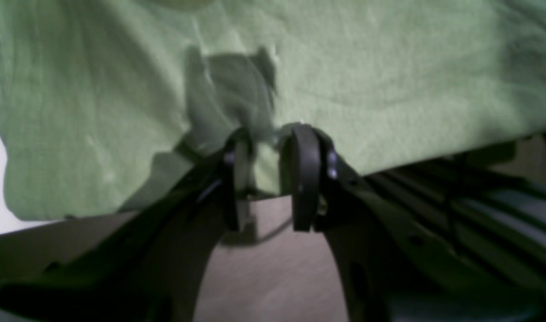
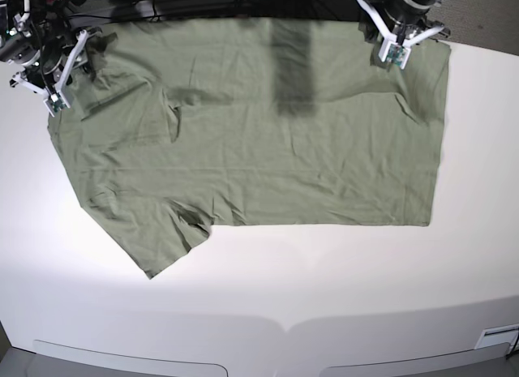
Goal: Fold the T-shirt properly
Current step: 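Open both grippers and move them along the shirt sides toward the hem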
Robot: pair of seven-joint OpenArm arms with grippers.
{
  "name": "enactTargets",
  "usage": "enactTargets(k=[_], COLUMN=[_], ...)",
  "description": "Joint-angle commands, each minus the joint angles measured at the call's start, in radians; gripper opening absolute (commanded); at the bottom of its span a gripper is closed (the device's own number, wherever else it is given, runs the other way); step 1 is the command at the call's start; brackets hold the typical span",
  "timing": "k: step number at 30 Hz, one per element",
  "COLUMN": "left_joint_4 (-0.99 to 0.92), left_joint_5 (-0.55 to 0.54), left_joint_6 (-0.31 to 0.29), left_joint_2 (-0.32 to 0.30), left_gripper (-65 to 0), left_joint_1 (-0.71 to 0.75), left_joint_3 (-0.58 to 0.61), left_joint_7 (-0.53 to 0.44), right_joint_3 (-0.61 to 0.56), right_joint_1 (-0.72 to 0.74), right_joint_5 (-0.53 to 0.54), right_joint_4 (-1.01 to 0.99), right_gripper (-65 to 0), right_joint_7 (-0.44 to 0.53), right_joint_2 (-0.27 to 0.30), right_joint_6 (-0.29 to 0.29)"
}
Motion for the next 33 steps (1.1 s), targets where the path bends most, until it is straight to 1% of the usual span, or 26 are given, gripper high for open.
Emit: enactTargets(k=[1, 2, 9, 13, 16, 18, 20, 22, 23, 25, 30, 33], left_joint_4=[0.024, 0.03, 0.034, 0.037, 0.037, 0.037, 0.037, 0.031, 0.022, -0.016, -0.167, -0.193], left_joint_5=[0.006, 0.006, 0.004, 0.004, 0.026, 0.06, 0.084, 0.08, 0.062, 0.047, 0.047, 0.048], left_joint_6=[0.015, 0.026, 0.028, 0.028, 0.028, 0.028, 0.028, 0.033, 0.048, 0.068, 0.069, 0.069], left_joint_2=[-0.006, -0.006, -0.006, -0.006, -0.006, -0.006, -0.006, -0.006, -0.006, -0.006, -0.006, -0.006], left_gripper=[-49.1, -49.1, -49.1, -49.1, -49.1, -49.1, -49.1, -49.1, -49.1, -49.1, -49.1, -49.1], left_joint_1=[-0.004, -0.018, -0.092, -0.116, -0.135, -0.146, -0.148, -0.148, -0.152, -0.178, -0.288, -0.37], left_joint_3=[-0.002, -0.002, -0.002, -0.002, -0.002, -0.002, -0.002, -0.002, -0.002, -0.002, -0.002, -0.002], left_joint_7=[0.011, 0.012, 0.016, 0.025, -0.003, -0.033, -0.088, -0.164, -0.18, -0.159, -0.157, -0.162], right_joint_3=[0.009, 0.009, 0.009, 0.009, 0.009, 0.009, 0.009, 0.009, 0.009, 0.009, 0.009, 0.009], right_joint_1=[0.006, 0.01, 0.013, 0.026, 0.053, 0.077, 0.101, 0.125, 0.134, 0.15, 0.178, 0.192], right_joint_5=[0.005, 0.005, 0.013, 0.079, 0.096, 0.11, 0.132, 0.145, 0.154, 0.169, 0.19, 0.19], right_joint_4=[0.017, 0.017, 0.017, 0.017, 0.017, 0.017, 0.017, 0.017, 0.017, 0.017, 0.017, 0.017], right_gripper=[-38.1, -38.1, -38.1, -38.1, -38.1, -38.1, -38.1, -38.1, -38.1, -38.1, -38.1, -38.1], right_joint_7=[0.015, 0.015, 0.02, 0.019, 0.02, 0.02, 0.019, 0.019, 0.019, 0.019, 0.02, 0.032], right_joint_2=[0.017, 0.017, 0.017, 0.017, 0.016, 0.016, 0.016, 0.016, 0.016, 0.016, 0.011, 0.011], right_joint_6=[-0.006, -0.006, -0.007, -0.006, -0.006, -0.006, -0.005, -0.005, -0.005, -0.005, -0.004, -0.004])
